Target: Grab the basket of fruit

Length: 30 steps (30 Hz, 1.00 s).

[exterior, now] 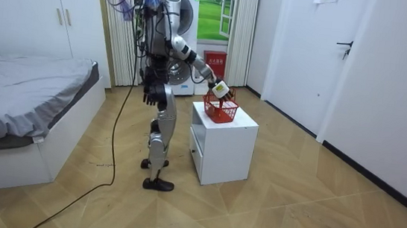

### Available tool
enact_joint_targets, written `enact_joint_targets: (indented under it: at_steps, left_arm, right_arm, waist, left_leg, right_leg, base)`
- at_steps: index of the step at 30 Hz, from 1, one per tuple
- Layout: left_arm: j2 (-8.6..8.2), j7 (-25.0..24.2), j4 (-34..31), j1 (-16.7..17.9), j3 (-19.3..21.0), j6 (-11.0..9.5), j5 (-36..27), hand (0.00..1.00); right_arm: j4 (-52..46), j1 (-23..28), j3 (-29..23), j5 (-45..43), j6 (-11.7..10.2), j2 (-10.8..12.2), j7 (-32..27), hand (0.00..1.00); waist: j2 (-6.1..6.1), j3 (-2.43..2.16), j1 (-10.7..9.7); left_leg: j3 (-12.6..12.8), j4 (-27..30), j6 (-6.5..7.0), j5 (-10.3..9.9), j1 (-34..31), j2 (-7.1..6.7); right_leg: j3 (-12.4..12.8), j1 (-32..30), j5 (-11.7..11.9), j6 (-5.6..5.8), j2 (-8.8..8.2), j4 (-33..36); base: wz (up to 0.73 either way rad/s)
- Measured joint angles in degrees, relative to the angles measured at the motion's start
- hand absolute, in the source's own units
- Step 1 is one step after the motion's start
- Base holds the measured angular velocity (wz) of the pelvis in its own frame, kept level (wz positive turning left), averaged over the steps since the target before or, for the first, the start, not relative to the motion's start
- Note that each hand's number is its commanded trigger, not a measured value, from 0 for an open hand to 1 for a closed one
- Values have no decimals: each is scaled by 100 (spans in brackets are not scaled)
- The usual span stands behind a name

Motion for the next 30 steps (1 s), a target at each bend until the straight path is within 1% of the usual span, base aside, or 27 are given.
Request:
enact_joint_targets:
  at_steps: [2,4,6,7,9,10,11,12,14,15,17,18,19,20,21,23,25,27,28,30]
  left_arm:
    - [-11,42,-5,0,2,-51,-3,0]
    - [-13,94,-5,24,24,-111,-2,0]
    - [-13,120,-3,73,72,-187,-3,0]
    - [-13,151,-3,86,77,-199,-3,0]
    - [-13,246,4,125,119,-226,-4,0]
    - [-16,255,5,126,131,-229,-3,0]
    - [-48,262,0,130,207,-237,-2,0]
    - [-102,262,-6,137,342,-252,0,0]
    - [-142,261,-5,158,444,-266,-6,0]
    - [-144,262,-5,157,450,-264,-8,0]
    - [-144,264,-15,149,453,-279,-8,0]
    - [-142,263,-28,149,454,-285,-8,0]
    - [-135,275,-68,146,467,-301,-35,0]
    - [-131,297,-93,146,466,-315,-58,0]
    - [-130,338,-143,146,464,-364,-66,0]
    - [-132,361,-176,150,468,-448,-60,0]
    - [-126,367,-181,149,488,-468,-55,0]
    - [-116,436,-161,149,494,-526,-6,0]
    - [-116,442,-156,148,498,-540,-9,0]
    - [-130,442,-150,179,558,-579,-4,0]
  right_arm:
    - [-16,47,-191,19,-116,13,-97,0]
    - [-41,197,-369,10,-225,15,-261,0]
    - [-183,359,-487,-23,-235,14,-372,0]
    - [-248,421,-503,-37,-249,0,-431,0]
    - [-440,634,-606,-67,-277,-5,-637,0]
    - [-468,672,-650,-83,-282,-3,-685,0]
    - [-550,759,-775,-146,-283,-3,-769,0]
    - [-667,839,-919,-257,-287,-2,-857,0]
    - [-733,866,-1067,-504,-305,-3,-967,0]
    - [-799,927,-1143,-642,-320,-4,-1058,0]
    - [-844,1008,-1216,-796,-378,-3,-1184,0]
    - [-842,1050,-1217,-939,-416,-5,-1279,0]
    - [-820,1158,-1215,-1069,-514,-5,-1353,0]
    - [-800,1243,-1215,-1118,-561,-7,-1386,0]
    - [-704,1404,-1213,-1252,-621,-7,-1418,0]
    - [-438,1568,-1210,-1512,-644,-4,-1440,0]
    - [118,1596,-1214,-1738,-664,-5,-1449,0]
    - [992,1640,-1213,-1982,-681,-10,-1456,0]
    - [1216,1660,-1213,-2042,-680,-10,-1456,0]
    - [2014,1708,-1213,-2328,-680,-10,-1338,0]
  waist:
    - [7,-2,-63]
    - [10,-4,-111]
    - [19,-4,-170]
    - [22,-4,-196]
    - [23,-5,-324]
    - [23,-5,-332]
    - [29,-5,-351]
    - [47,-15,-395]
    - [64,-22,-487]
    - [73,-26,-511]
    - [92,-20,-598]
    - [115,-17,-627]
    - [133,-9,-653]
    - [136,-9,-681]
    - [147,-14,-711]
    - [160,-15,-726]
    - [161,-18,-758]
    - [142,-25,-781]
    - [140,-28,-758]
    - [140,-24,-722]
  left_leg:
    - [15,-16,0,0,45,1]
    - [94,-39,0,0,93,15]
    - [127,-82,0,0,109,16]
    - [135,-84,0,0,111,16]
    - [162,-94,0,0,139,17]
    - [190,-98,1,-1,163,21]
    - [255,-131,1,-1,194,23]
    - [271,-160,3,0,205,26]
    - [303,-194,10,4,280,52]
    - [311,-216,11,4,313,55]
    - [376,-234,10,4,376,48]
    - [419,-270,10,4,425,76]
    - [444,-313,9,4,490,84]
    - [443,-324,9,3,502,88]
    - [443,-341,6,2,561,97]
    - [455,-409,6,2,644,97]
    - [461,-414,6,1,676,94]
    - [460,-417,6,1,706,85]
    - [465,-420,6,1,720,84]
    - [532,-481,7,1,788,88]
  right_leg:
    - [21,12,0,0,3,-1]
    - [121,27,0,0,18,1]
    - [156,19,0,0,21,1]
    - [164,14,0,0,21,2]
    - [203,15,0,0,24,7]
    - [234,11,0,0,27,7]
    - [302,12,0,-1,31,7]
    - [322,10,0,-1,25,8]
    - [372,20,0,-1,28,6]
    - [406,30,1,-1,35,5]
    - [452,65,1,-1,45,1]
    - [473,89,0,0,54,-1]
    - [482,133,0,0,61,-3]
    - [477,157,0,0,64,-6]
    - [463,208,-4,6,66,-6]
    - [478,260,-15,17,75,-8]
    - [493,274,-22,19,75,-8]
    - [499,312,-40,10,68,-16]
    - [504,325,-43,13,69,-16]
    - [603,344,-47,13,89,-17]
  base:
    - [-5]
    - [-17]
    - [-12]
    - [-10]
    - [-9]
    - [-18]
    - [-20]
    - [-16]
    - [-12]
    - [-17]
    - [-13]
    - [-14]
    - [-11]
    - [0]
    - [0]
    - [-3]
    - [-6]
    - [0]
    - [0]
    - [-12]
